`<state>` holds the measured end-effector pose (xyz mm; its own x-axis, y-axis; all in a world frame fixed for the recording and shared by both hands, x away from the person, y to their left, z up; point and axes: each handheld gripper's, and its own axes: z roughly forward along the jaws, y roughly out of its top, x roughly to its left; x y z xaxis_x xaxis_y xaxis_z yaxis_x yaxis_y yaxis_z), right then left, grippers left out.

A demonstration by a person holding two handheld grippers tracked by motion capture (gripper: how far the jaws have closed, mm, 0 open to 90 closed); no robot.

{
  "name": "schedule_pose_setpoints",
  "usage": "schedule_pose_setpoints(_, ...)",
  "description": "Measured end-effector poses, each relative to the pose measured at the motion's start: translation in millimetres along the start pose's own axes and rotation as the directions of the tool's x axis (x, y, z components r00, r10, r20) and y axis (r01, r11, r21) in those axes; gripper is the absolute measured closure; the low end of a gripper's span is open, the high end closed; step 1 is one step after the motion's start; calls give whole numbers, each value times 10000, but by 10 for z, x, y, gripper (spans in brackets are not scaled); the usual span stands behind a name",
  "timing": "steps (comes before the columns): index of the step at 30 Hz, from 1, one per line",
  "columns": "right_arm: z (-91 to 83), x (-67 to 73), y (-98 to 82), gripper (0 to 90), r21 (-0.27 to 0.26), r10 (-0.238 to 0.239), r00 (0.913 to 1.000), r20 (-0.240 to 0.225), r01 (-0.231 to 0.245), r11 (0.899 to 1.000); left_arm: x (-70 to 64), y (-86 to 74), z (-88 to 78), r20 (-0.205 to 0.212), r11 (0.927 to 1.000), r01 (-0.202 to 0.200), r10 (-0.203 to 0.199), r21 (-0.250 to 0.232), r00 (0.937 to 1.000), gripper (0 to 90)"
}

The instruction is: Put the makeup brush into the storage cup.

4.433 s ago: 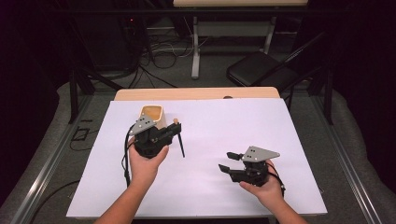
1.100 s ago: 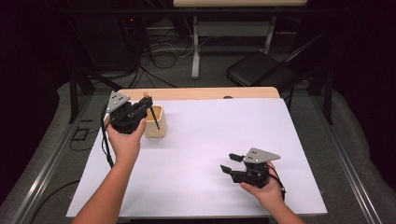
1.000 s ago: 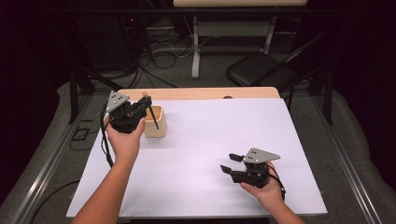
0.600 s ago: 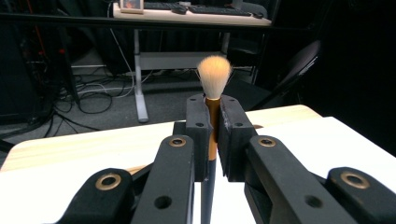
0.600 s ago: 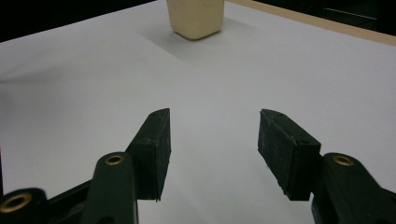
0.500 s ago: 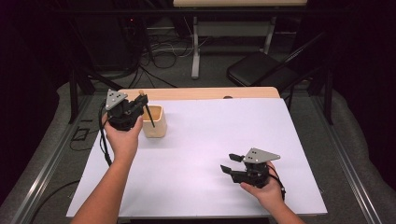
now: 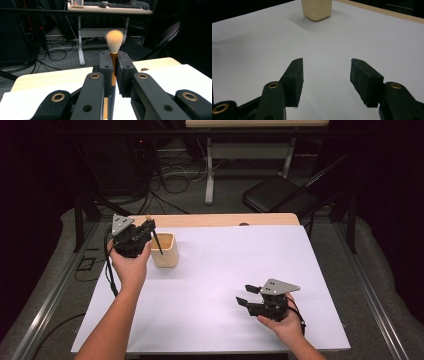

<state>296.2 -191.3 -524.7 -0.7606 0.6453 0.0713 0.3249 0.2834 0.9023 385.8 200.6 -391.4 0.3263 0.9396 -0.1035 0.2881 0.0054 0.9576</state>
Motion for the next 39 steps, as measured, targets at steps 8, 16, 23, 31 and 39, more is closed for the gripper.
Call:
schedule_pose_setpoints(8,6,-1,-3,442,-24,-1,10000,-23,1,10000,34,11,12,-181,9999,6,-8,-115,9998,838)
schedule_pose_setpoints(16,10,1,-6,442,-14,11,10000,-26,-11,10000,36,55,33,-239,9999,-102,100,-122,9997,838)
schedule_pose_setpoints(23,12,0,-7,442,-2,16,10000,-28,-16,10000,30,85,85,-323,9999,-87,84,-89,9994,838)
schedule_pose_setpoints(31,9,-5,-8,442,-7,16,10000,-25,-16,10000,43,117,127,-367,10000,6,-9,-81,9993,839)
schedule_pose_setpoints(39,10,-1,-8,433,-12,-3,10000,-43,3,10000,45,152,170,-458,10000,-37,33,-89,9989,838)
